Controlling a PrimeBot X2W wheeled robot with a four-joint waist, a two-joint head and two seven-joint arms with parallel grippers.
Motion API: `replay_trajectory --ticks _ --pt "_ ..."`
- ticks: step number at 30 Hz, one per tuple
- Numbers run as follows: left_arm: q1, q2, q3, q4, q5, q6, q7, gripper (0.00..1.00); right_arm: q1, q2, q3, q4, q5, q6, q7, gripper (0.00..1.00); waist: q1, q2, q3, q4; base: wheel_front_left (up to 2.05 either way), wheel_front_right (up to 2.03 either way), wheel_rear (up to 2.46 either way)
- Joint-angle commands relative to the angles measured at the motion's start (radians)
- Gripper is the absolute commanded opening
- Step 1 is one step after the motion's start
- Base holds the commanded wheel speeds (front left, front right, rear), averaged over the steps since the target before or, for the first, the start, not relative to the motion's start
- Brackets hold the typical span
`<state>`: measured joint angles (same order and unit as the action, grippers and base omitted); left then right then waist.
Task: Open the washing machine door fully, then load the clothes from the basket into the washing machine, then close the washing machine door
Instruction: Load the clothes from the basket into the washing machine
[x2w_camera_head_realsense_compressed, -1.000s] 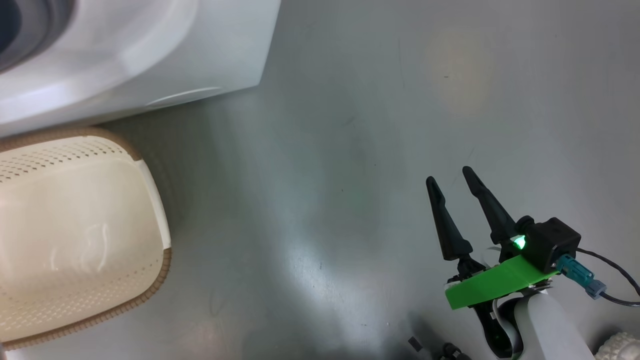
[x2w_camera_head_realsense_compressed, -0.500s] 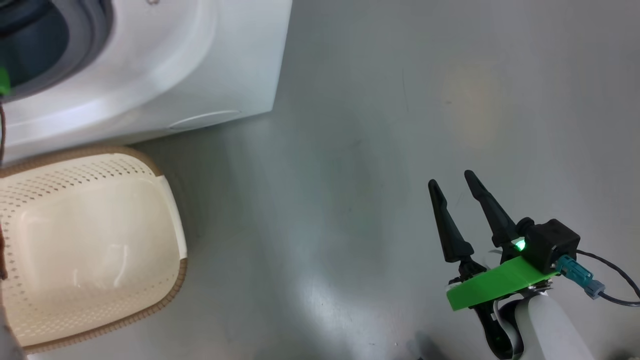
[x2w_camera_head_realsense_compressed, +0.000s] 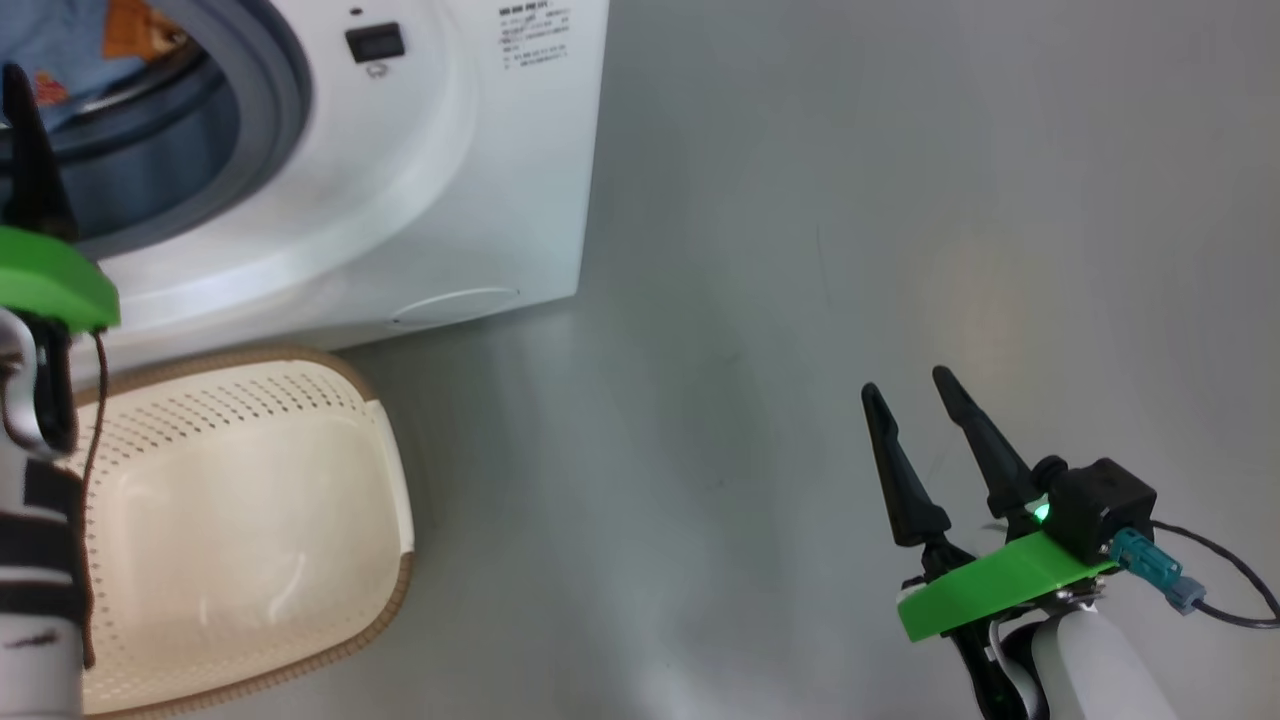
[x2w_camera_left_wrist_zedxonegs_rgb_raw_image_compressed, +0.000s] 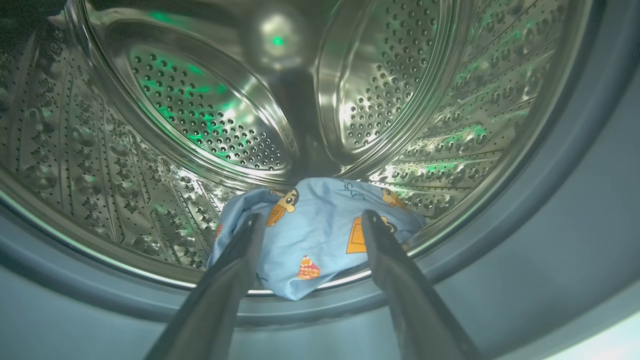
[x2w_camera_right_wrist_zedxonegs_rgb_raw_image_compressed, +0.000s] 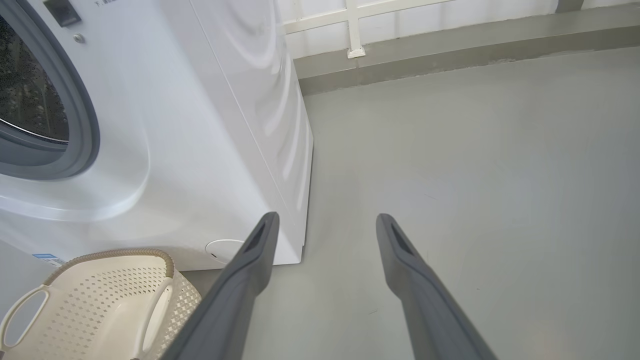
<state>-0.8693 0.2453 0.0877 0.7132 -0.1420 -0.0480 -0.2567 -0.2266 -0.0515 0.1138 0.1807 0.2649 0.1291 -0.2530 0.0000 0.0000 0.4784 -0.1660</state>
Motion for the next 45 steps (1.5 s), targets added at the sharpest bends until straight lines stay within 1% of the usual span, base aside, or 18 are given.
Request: replay_trajectory --ticks 1,5,10,19,28,45 --pt "0.031 0.043 0.027 -0.040 -0.006 0.009 -0.005 1.00 0.027 0.001 0.018 -0.015 -0.003 0.002 -0.009 1.00 0.0000 0.0000 -0.041 0.013 0.00 0.00 0.00" --pt "0.105 0.035 0.042 -0.105 -0.009 0.011 -0.005 1.00 0.039 0.001 0.017 -0.010 -0.007 0.002 -0.009 1.00 0.0000 0.0000 -0.078 0.017 0.00 0.00 0.00" --pt "0.205 0.012 0.055 -0.194 -0.013 0.017 -0.005 1.00 0.059 0.001 0.016 -0.005 -0.009 0.002 -0.009 1.00 0.0000 0.0000 -0.126 0.022 0.00 0.00 0.00" --pt "0.409 -0.023 0.093 -0.350 -0.021 0.037 -0.005 1.00 0.080 0.001 0.026 -0.005 -0.020 0.002 -0.009 1.00 0.0000 0.0000 -0.215 0.010 0.00 0.00 0.00" --pt "0.614 -0.066 0.091 -0.471 -0.009 0.052 -0.005 1.00 0.122 0.001 0.024 0.002 -0.041 0.002 -0.009 1.00 0.0000 0.0000 -0.302 0.020 0.00 0.00 0.00" --pt "0.880 -0.136 0.084 -0.575 -0.012 0.076 -0.005 1.00 0.190 -0.027 0.019 0.016 -0.036 0.002 -0.009 1.00 0.0000 0.0000 -0.406 0.075 0.00 0.00 0.00"
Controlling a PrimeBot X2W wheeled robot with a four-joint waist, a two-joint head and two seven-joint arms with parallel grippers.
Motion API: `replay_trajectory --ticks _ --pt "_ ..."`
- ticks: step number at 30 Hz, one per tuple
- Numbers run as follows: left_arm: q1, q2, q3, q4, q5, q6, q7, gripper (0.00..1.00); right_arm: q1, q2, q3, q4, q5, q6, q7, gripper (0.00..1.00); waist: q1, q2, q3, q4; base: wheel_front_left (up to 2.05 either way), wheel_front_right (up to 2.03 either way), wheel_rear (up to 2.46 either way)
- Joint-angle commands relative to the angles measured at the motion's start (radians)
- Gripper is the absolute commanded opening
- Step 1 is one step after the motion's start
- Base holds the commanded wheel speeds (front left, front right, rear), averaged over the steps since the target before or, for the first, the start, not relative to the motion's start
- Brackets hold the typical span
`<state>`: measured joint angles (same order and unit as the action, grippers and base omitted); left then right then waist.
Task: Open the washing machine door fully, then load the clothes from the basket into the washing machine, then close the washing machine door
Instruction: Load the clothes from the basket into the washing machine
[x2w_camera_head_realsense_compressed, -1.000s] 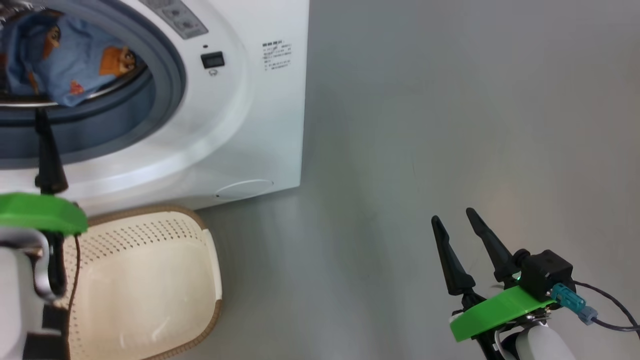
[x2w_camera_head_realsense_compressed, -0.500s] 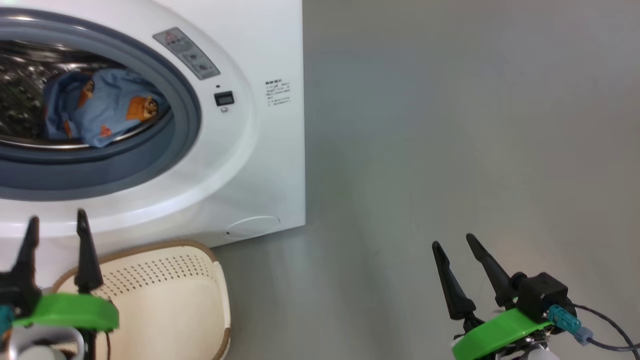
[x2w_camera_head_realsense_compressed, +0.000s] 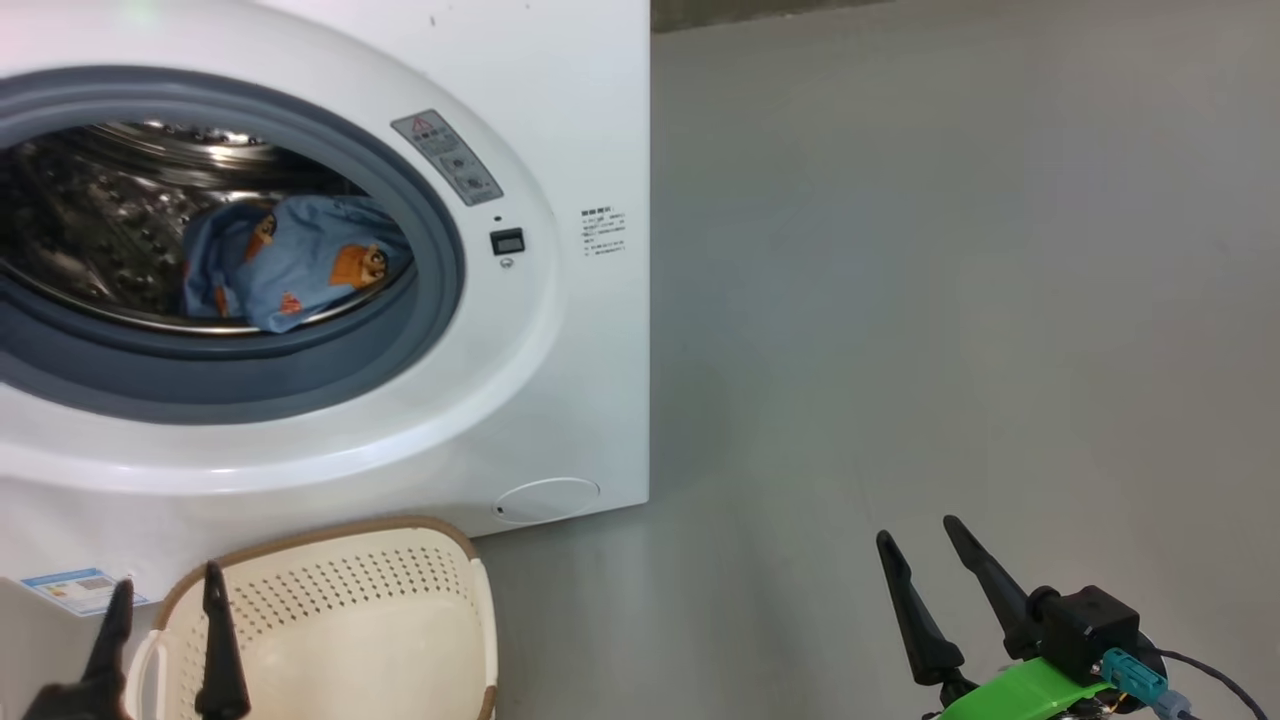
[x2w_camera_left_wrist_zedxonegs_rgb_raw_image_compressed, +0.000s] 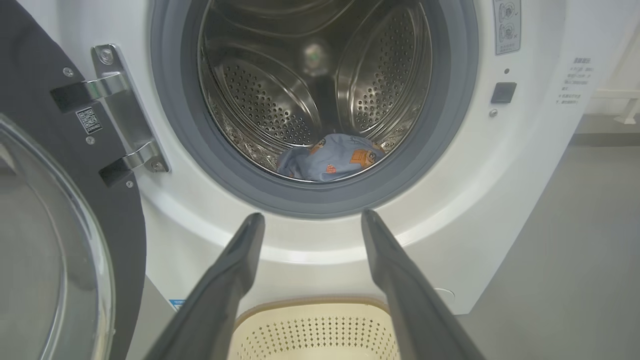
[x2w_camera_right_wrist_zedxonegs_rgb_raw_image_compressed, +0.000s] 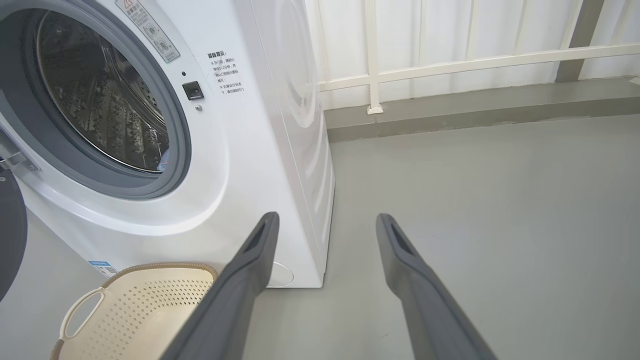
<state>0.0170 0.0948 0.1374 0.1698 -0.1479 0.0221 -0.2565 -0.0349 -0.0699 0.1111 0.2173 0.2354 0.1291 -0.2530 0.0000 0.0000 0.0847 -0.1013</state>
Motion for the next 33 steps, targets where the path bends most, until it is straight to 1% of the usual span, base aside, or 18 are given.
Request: replay_trajectory --ticks 1,6,10,21,27,30,33 --pt "0.006 0.011 0.035 -0.038 -0.006 0.007 -0.005 1.00 0.000 -0.010 0.022 -0.021 -0.006 0.002 -0.009 1.00 0.0000 0.0000 -0.016 0.011 0.00 0.00 0.00" --pt "0.057 0.000 0.032 -0.066 -0.003 0.007 -0.005 1.00 0.006 -0.012 0.022 -0.022 -0.006 0.002 -0.009 1.00 0.0000 0.0000 -0.026 0.014 0.00 0.00 0.00" --pt "0.079 -0.006 0.016 -0.094 0.010 -0.003 -0.005 1.00 0.009 -0.014 0.021 -0.023 -0.006 0.002 -0.009 1.00 0.0000 0.0000 -0.031 0.016 0.00 0.00 0.00" --pt "0.123 -0.025 0.003 -0.129 0.014 0.003 -0.005 1.00 0.018 -0.024 0.012 -0.025 -0.011 0.002 -0.009 1.00 0.0000 0.0000 -0.050 0.012 0.00 0.00 0.00" --pt "0.129 -0.030 0.002 -0.140 -0.003 -0.007 -0.005 1.00 0.023 -0.022 0.006 -0.032 -0.019 0.002 -0.009 1.00 0.0000 0.0000 -0.054 0.019 0.00 0.00 0.00" --pt "0.133 -0.032 0.002 -0.139 -0.003 -0.006 -0.005 1.00 0.024 -0.023 0.005 -0.033 -0.020 0.002 -0.009 1.00 0.0000 0.0000 -0.056 0.021 0.00 0.00 0.00" --pt "0.135 -0.033 0.009 -0.133 0.004 0.003 -0.005 1.00 0.022 -0.024 0.004 -0.034 -0.023 0.002 -0.009 1.00 0.0000 0.0000 -0.060 0.022 0.00 0.00 0.00"
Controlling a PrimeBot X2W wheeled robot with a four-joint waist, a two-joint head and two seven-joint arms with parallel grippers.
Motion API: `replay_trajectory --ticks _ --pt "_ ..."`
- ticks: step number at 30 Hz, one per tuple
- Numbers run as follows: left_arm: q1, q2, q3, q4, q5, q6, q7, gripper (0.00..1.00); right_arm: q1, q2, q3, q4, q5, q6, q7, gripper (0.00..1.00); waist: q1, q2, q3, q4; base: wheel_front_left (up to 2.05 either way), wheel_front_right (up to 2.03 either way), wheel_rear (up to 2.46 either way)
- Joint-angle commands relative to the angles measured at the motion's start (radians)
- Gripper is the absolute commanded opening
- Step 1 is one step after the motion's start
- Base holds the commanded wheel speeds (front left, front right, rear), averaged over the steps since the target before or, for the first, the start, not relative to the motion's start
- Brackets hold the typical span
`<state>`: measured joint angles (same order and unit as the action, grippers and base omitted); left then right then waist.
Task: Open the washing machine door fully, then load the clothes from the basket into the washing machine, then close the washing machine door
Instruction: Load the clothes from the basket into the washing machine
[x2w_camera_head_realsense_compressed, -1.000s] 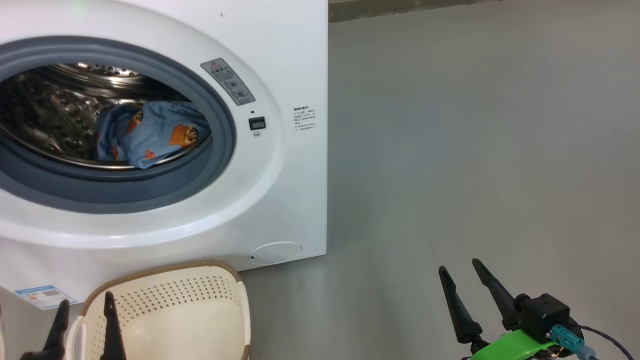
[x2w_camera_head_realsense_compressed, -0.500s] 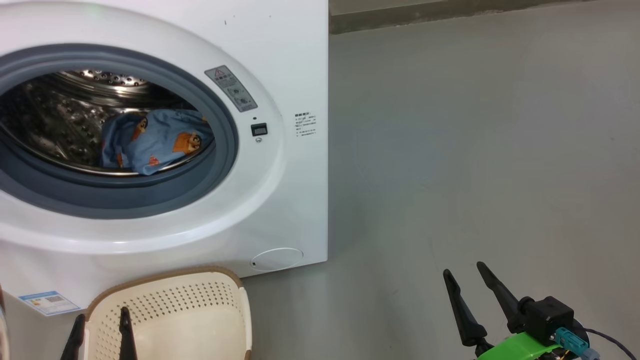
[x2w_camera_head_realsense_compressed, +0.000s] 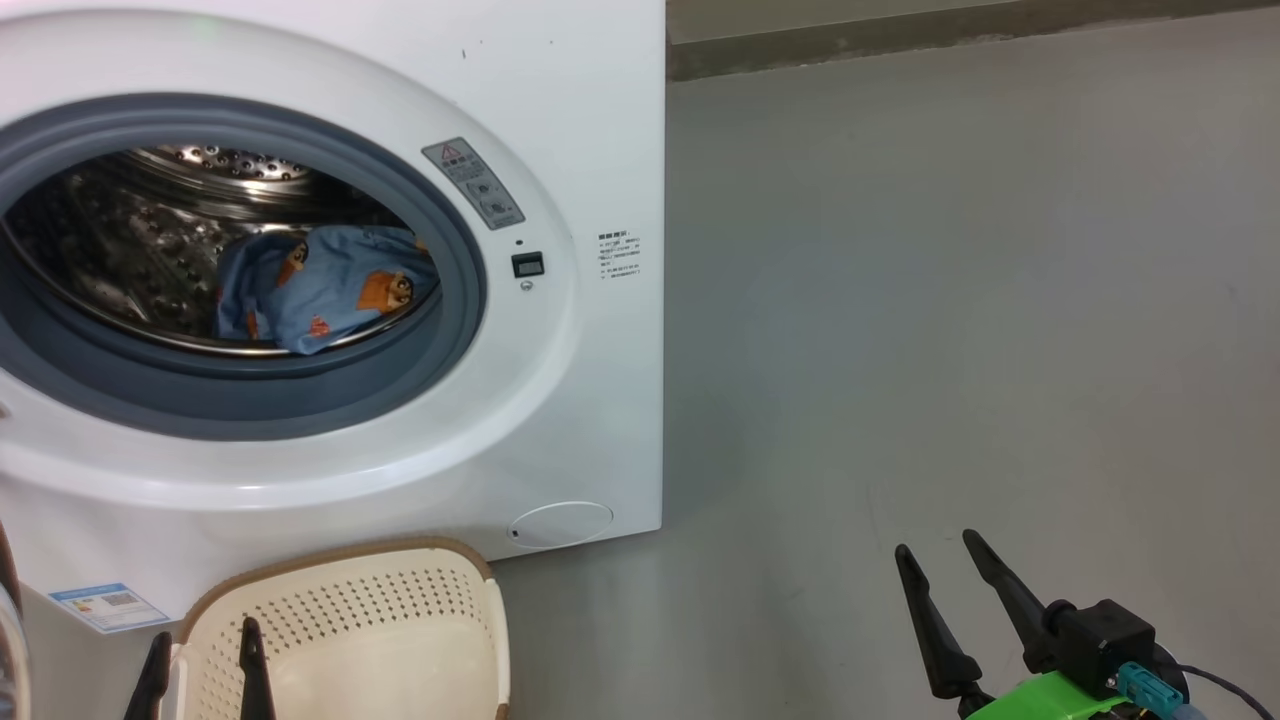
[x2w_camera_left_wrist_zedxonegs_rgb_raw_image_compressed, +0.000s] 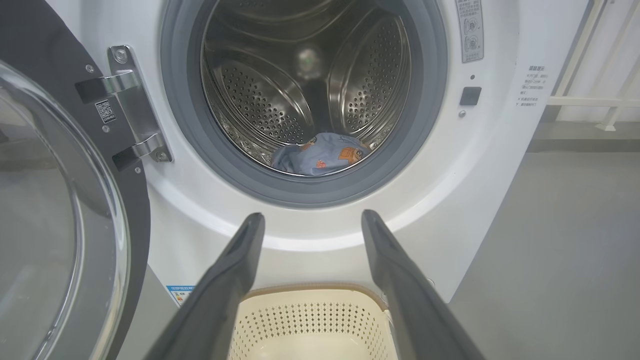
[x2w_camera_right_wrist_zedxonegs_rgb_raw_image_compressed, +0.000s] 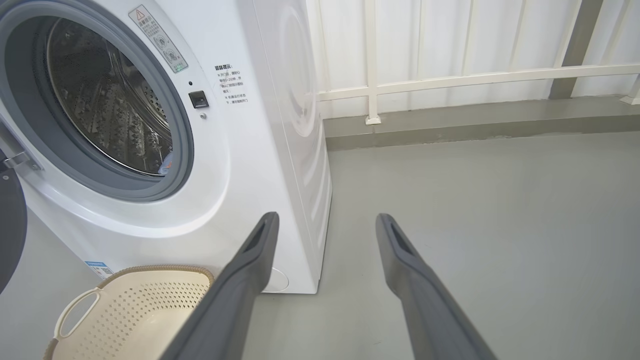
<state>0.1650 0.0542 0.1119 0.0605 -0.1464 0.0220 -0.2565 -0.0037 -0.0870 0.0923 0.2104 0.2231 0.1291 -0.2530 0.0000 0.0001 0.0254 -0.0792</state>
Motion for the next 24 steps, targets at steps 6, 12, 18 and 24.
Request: replay_trajectory --ticks 6,12,18,24 --pt "-0.026 0.011 0.041 -0.007 0.008 -0.007 -0.005 1.00 -0.012 -0.006 0.016 -0.030 -0.015 0.002 -0.009 1.00 0.0000 -0.0001 -0.001 0.003 0.00 0.00 0.00" --pt "-0.033 0.010 0.038 0.003 0.017 -0.013 -0.005 1.00 -0.016 -0.004 0.014 -0.030 -0.018 0.002 -0.009 1.00 0.0000 -0.0001 0.001 0.004 0.00 0.00 0.00" --pt "-0.039 0.009 0.040 0.015 0.017 -0.017 -0.005 1.00 -0.019 0.000 0.015 -0.024 -0.017 0.002 -0.009 1.00 0.0000 -0.0001 -0.002 0.006 0.00 0.00 0.00" --pt "-0.043 0.007 0.042 0.015 0.019 -0.018 -0.005 1.00 -0.020 0.003 0.016 -0.021 -0.017 0.002 -0.009 1.00 0.0000 -0.0001 -0.003 0.007 0.00 0.00 0.00"
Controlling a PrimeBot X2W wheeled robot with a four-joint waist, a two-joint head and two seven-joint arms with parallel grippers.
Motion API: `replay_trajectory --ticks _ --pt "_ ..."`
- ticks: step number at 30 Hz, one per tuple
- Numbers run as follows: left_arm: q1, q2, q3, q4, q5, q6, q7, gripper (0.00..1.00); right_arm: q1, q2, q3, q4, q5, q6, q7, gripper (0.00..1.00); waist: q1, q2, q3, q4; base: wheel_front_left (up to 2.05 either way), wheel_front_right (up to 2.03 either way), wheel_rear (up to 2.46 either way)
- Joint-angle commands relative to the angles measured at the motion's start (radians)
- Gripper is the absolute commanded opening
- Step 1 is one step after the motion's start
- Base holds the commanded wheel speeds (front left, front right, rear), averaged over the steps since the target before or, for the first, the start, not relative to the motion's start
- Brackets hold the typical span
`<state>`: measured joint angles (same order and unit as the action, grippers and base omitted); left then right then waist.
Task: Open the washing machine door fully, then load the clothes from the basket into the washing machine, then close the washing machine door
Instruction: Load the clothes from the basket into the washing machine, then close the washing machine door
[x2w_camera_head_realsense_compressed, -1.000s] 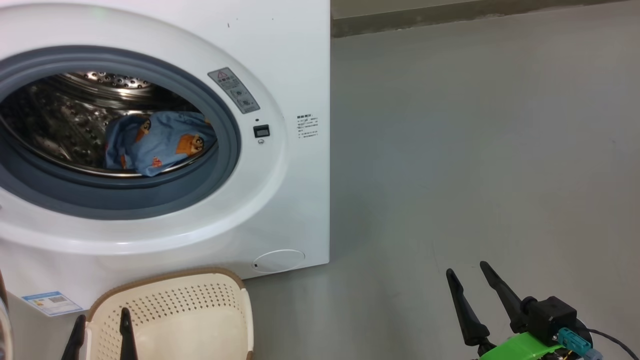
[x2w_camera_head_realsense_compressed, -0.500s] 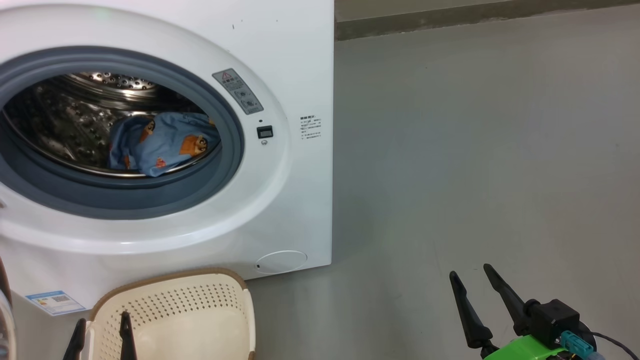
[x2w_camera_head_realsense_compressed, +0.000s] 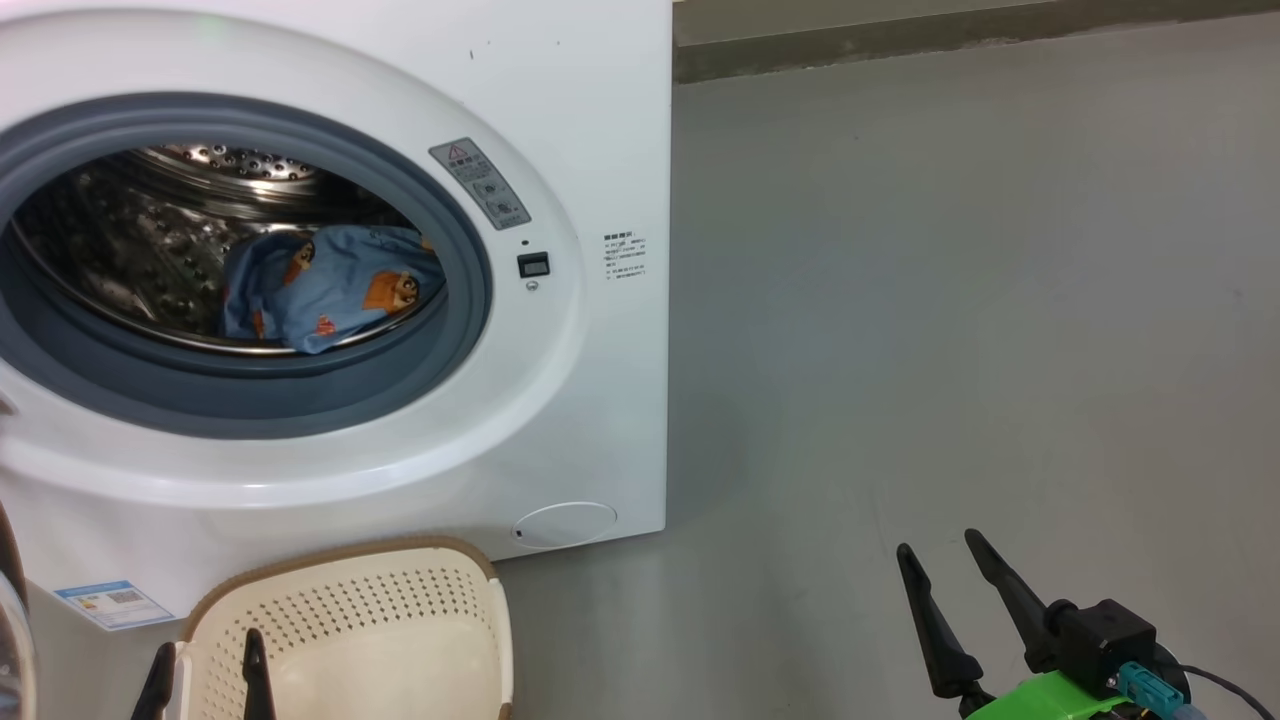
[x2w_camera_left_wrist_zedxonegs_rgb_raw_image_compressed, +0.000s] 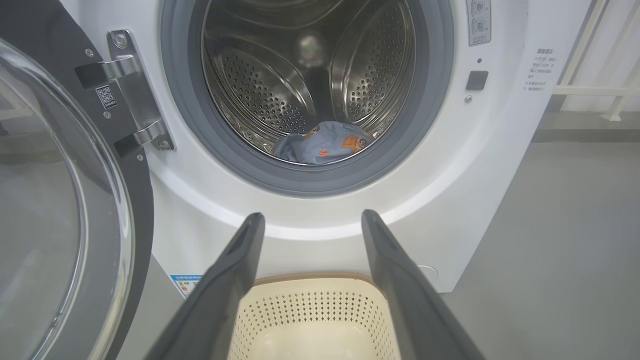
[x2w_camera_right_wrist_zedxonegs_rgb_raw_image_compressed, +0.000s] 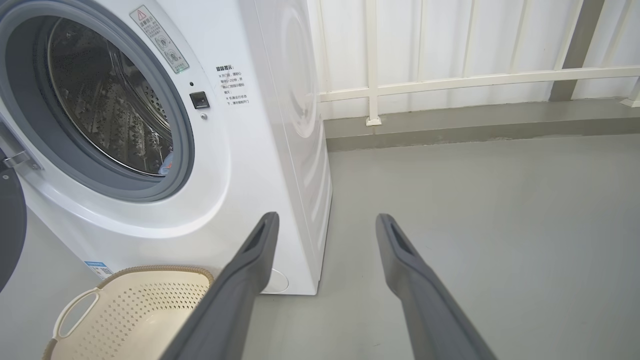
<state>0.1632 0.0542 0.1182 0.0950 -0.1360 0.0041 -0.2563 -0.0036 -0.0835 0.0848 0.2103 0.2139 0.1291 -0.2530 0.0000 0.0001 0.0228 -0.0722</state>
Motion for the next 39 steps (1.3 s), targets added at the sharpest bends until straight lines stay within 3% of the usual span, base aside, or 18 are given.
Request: replay_trajectory --ticks 1,23,39 --pt "-0.042 0.007 0.037 -0.020 0.009 0.000 -0.006 1.00 -0.020 0.000 0.024 -0.021 -0.008 0.002 -0.009 1.00 0.0000 -0.0001 0.000 0.000 0.00 0.00 0.00" --pt "-0.045 0.002 0.039 -0.013 0.022 0.001 -0.006 1.00 -0.018 -0.005 0.028 -0.016 -0.007 0.002 -0.009 1.00 0.0000 -0.0001 -0.004 0.004 -0.09 0.09 0.00" --pt "-0.056 0.000 0.044 -0.023 0.028 0.007 -0.006 1.00 -0.017 -0.006 0.023 -0.020 -0.008 0.002 -0.009 1.00 0.0000 -0.0001 0.003 0.011 -1.60 1.60 0.00"
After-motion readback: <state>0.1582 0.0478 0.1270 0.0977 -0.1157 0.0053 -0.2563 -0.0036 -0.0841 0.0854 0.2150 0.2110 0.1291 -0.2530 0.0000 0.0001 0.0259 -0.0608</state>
